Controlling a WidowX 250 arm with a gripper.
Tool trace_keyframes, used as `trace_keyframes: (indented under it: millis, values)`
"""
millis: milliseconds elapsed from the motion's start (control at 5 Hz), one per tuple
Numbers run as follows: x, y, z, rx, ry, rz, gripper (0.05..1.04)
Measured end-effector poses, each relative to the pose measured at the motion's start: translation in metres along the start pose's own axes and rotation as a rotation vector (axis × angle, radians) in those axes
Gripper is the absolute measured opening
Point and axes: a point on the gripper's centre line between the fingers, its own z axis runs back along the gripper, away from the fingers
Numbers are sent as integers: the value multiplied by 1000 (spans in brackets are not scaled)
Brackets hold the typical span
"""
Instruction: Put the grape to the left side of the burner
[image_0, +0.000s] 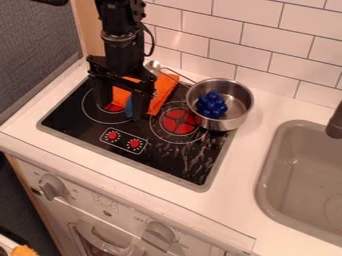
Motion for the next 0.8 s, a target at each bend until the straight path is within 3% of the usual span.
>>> trace_keyframes:
  millis: [200,400,800]
  values:
    - [-1,-2,-7,-13,22,-2,1001]
    - [1,-9,-8,-61,10,-63,1001]
    - [50,-76,27,-108,-67,-312,1001]
